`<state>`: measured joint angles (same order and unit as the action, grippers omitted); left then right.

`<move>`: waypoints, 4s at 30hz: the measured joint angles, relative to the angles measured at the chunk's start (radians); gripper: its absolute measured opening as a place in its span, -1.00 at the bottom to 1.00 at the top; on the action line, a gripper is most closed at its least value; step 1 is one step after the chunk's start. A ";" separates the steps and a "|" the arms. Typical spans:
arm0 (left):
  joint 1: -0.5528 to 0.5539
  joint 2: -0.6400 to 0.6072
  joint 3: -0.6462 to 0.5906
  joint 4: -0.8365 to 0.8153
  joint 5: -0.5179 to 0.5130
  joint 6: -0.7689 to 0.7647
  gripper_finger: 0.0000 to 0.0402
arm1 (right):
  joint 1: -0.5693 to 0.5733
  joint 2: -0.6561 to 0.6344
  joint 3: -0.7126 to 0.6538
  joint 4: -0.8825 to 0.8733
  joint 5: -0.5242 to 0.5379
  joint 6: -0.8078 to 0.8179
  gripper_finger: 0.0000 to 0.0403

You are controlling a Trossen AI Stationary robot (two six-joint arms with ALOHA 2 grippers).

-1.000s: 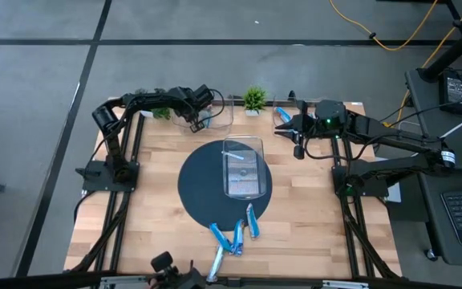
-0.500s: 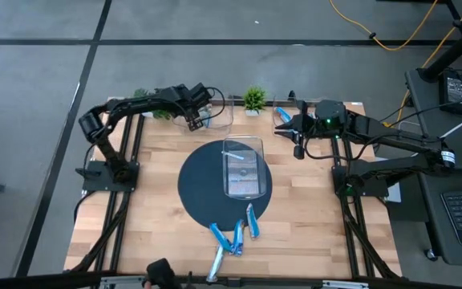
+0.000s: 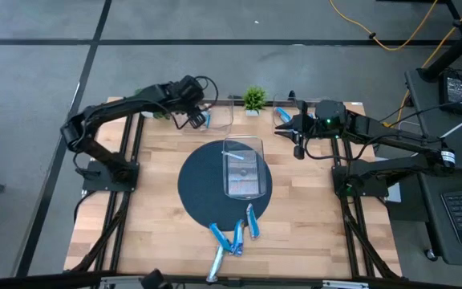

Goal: Pick and place Granola Bars by type
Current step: Put the red granola bar into the top right transparent bin

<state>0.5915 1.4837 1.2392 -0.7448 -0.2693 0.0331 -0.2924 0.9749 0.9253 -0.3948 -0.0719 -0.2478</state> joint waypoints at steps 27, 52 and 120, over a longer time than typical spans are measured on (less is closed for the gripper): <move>-0.139 -0.561 -0.262 0.091 0.053 -0.249 -0.33 | 0.344 0.000 0.000 -0.236 -0.127 -0.155 -0.66; -0.167 -0.592 -0.332 0.085 0.119 -0.162 -0.34 | 0.694 0.463 0.096 -0.137 0.053 -0.108 0.16; -0.167 -0.664 -0.332 0.063 0.186 -0.144 -0.36 | 0.705 0.815 0.210 -0.088 0.028 -0.380 -0.97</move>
<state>0.4242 0.8196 0.9073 -0.6820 -0.0837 -0.1110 0.4129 1.7900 1.1355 -0.4827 -0.0436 -0.6274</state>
